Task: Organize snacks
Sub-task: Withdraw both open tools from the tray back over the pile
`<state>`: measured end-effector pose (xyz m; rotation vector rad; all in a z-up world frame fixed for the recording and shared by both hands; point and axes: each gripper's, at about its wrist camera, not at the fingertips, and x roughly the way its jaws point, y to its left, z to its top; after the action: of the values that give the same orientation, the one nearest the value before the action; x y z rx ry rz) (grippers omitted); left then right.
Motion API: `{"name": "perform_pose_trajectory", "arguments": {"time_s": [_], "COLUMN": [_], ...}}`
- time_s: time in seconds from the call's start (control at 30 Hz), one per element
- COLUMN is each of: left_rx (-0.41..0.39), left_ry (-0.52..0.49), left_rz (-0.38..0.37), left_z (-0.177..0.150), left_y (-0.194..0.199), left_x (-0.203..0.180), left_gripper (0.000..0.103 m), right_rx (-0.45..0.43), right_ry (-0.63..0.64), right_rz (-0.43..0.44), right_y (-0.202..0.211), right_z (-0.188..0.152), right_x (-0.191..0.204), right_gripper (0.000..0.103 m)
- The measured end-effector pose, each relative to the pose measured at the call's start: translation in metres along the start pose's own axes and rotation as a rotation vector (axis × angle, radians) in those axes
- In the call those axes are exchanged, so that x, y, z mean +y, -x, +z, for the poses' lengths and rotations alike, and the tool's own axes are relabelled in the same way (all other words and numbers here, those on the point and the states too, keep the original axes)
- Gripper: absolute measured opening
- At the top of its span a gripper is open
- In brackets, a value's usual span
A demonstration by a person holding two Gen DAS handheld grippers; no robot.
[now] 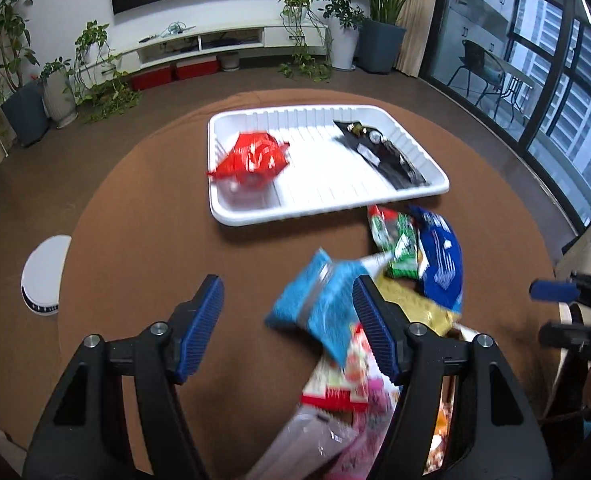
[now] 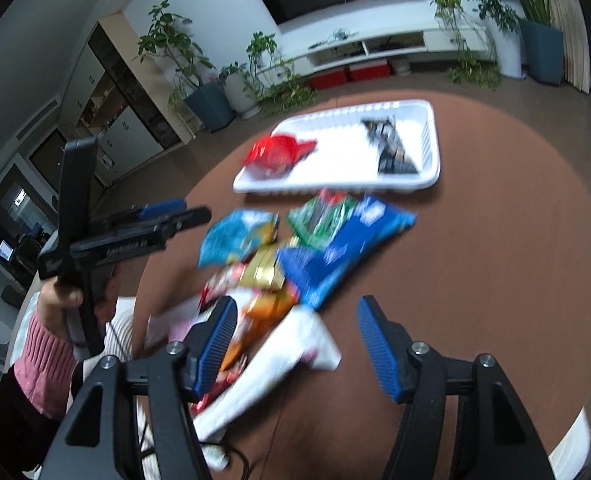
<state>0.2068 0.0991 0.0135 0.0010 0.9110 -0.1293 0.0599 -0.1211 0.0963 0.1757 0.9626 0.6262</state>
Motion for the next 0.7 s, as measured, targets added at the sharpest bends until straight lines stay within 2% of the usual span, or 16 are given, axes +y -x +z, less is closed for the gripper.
{"name": "perform_pose_trajectory", "arguments": {"time_s": [0.27,0.7], "left_rx": [0.034,0.126], "left_ry": [-0.013,-0.134], "left_rz": [-0.002,0.061], "left_z": [-0.036,-0.093], "left_y": [0.017,0.032], "left_x": [0.002,0.003], "left_gripper": [0.065,0.065], "right_rx": [0.080,0.148], "right_ry": [-0.043,-0.024], "right_rz": [0.025,0.020], "right_y": [-0.011,-0.041], "right_z": [-0.043,-0.060], "right_x": [0.018,0.032], "right_gripper": [0.066,0.067]}}
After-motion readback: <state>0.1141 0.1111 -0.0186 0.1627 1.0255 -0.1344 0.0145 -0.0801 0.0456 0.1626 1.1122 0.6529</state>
